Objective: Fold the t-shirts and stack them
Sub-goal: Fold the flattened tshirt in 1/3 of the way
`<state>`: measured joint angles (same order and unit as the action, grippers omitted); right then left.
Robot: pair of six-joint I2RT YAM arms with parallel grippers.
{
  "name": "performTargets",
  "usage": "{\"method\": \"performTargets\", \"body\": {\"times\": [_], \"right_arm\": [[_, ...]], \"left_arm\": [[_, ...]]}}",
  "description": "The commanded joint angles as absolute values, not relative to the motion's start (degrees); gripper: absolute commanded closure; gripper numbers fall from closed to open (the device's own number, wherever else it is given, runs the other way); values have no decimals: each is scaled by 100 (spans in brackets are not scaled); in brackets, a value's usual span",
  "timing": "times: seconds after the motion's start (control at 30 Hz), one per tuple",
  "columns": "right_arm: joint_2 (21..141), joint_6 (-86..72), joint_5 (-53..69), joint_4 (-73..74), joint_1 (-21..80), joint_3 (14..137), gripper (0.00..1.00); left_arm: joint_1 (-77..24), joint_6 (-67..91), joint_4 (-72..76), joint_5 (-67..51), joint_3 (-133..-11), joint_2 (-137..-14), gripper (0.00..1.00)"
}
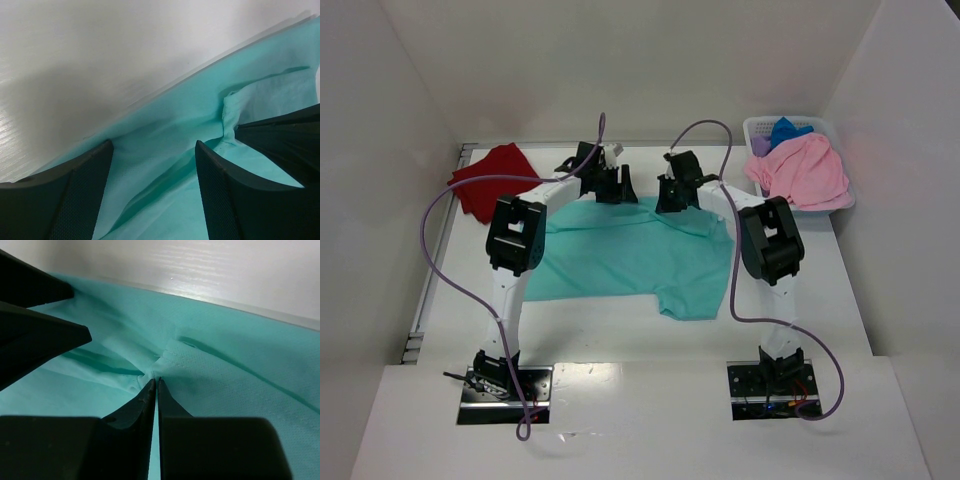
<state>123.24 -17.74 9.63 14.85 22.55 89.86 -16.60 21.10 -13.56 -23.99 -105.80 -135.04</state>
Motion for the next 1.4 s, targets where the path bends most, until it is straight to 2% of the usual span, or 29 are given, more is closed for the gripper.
{"method": "performTargets", "body": {"times": [0.0,0.2,0.37,0.5,0.57,0.73,0.83,0.93,1.27,1.33,1.37], "right_arm": [[12366,-1907,1028,1652,2390,8781,92],[12033,-1960,1081,1775,2592,8491,96],[11463,-1907,1047,1889,2707,8148,96],[11127,-1828,651,1995,2707,8349,95],[11126,-1767,598,2048,2707,8604,88],[11442,-1706,475,2048,2602,9007,78],[11697,-1635,361,1986,2602,9236,63],[12014,-1529,299,1986,2602,9413,56],[12796,-1354,-131,2452,2602,10221,53],[12797,-1293,-132,2505,2602,10327,59],[12849,-1292,-193,2566,2602,10327,67]], "left_arm": [[-1556,1898,-1626,-2241,-10573,-13729,25],[-1503,1846,-1687,-2294,-10626,-13781,25],[-1503,1846,-1740,-2347,-10731,-13886,25],[-1450,1793,-1740,-2347,-10731,-13887,25],[-1450,1793,-1740,-2347,-10731,-13887,25],[-1450,1793,-1792,-2399,-10731,-13939,25],[-1450,1741,-1793,-2399,-10731,-13939,25],[-1450,1740,-1793,-2399,-10731,-13939,25],[-1450,1740,-1793,-2399,-10731,-13939,25],[-1450,1740,-1793,-2399,-10731,-13939,25],[-1450,1740,-1793,-2399,-10731,-13939,25]]}}
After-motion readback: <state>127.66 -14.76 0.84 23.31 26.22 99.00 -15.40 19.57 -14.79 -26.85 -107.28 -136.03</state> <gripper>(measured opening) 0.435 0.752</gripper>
